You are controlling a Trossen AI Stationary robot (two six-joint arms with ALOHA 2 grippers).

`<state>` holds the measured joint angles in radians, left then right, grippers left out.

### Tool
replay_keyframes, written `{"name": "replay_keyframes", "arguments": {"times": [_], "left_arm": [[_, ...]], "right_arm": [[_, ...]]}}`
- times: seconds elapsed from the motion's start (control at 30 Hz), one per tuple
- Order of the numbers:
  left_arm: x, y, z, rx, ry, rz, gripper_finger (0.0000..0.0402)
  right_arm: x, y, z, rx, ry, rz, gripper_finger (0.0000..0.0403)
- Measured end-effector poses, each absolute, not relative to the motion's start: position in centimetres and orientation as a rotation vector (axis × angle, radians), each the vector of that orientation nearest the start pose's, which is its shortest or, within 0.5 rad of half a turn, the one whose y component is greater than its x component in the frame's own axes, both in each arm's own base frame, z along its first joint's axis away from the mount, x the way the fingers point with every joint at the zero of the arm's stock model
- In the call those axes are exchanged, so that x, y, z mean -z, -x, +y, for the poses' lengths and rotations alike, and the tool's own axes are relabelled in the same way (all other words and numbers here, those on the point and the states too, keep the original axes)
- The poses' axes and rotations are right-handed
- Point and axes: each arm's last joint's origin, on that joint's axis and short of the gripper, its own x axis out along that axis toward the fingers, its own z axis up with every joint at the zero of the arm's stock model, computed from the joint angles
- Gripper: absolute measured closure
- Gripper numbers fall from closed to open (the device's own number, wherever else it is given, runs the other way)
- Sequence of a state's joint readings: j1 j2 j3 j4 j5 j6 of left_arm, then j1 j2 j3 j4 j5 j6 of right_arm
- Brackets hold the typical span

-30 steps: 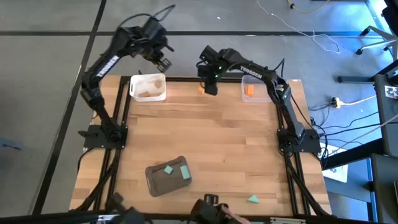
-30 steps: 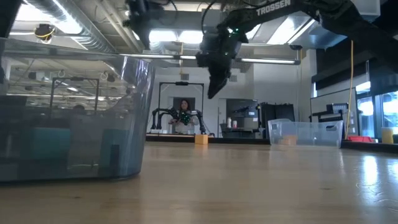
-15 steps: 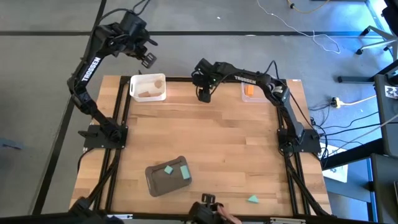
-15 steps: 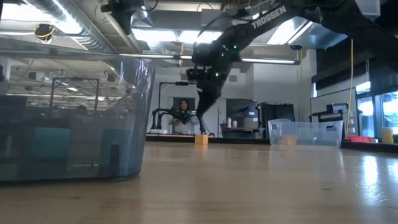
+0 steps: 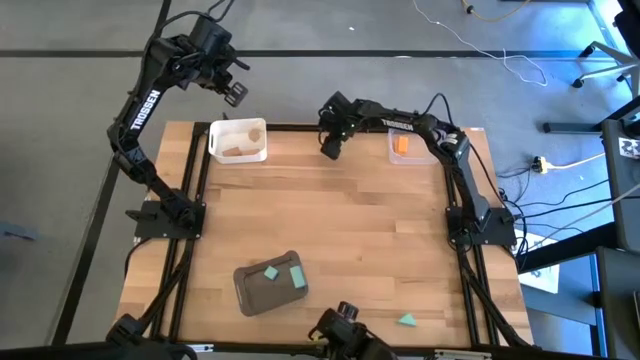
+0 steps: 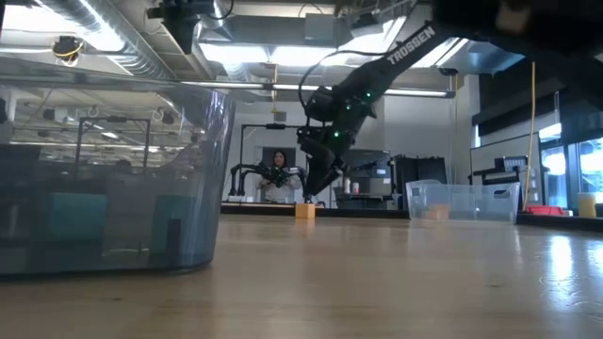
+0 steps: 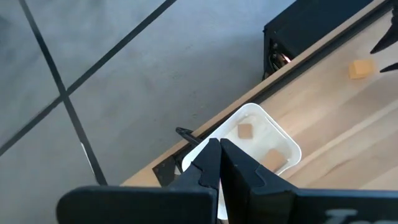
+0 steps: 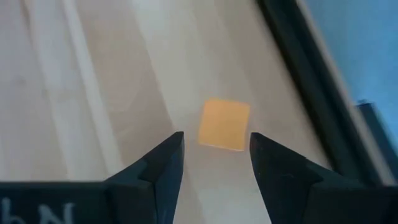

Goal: Sort & place blocks by color
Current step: Put the yellow block into the transparent bin

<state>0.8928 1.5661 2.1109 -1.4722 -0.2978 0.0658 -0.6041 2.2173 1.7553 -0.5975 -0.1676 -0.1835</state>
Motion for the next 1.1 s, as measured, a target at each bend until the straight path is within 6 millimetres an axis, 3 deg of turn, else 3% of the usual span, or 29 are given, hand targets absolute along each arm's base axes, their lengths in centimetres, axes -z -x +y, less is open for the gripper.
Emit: {"name": "replay_keyframes", "arguments": {"times": [0.17,0.4,0.53,1.1], "left_arm": [[-46.9,-15.3,20.4,-1.068,0.237,0.97,0.0402],[-46.9,-15.3,20.3,-1.07,0.244,0.966,0.0402],[-46.9,-15.3,20.3,-1.079,0.261,0.957,0.0402],[-46.9,-15.3,20.3,-1.057,0.277,0.951,0.0402]], "right_arm": [[-16.4,-38.8,-26.5,0.288,-0.275,1.001,0.0219],[-16.4,-39.4,-26.9,0.288,-0.217,0.928,0.0219],[-15.2,-39.4,-27.0,0.258,-0.252,0.951,0.0219],[-14.5,-38.1,-27.7,0.261,-0.371,1.01,0.0219]]}}
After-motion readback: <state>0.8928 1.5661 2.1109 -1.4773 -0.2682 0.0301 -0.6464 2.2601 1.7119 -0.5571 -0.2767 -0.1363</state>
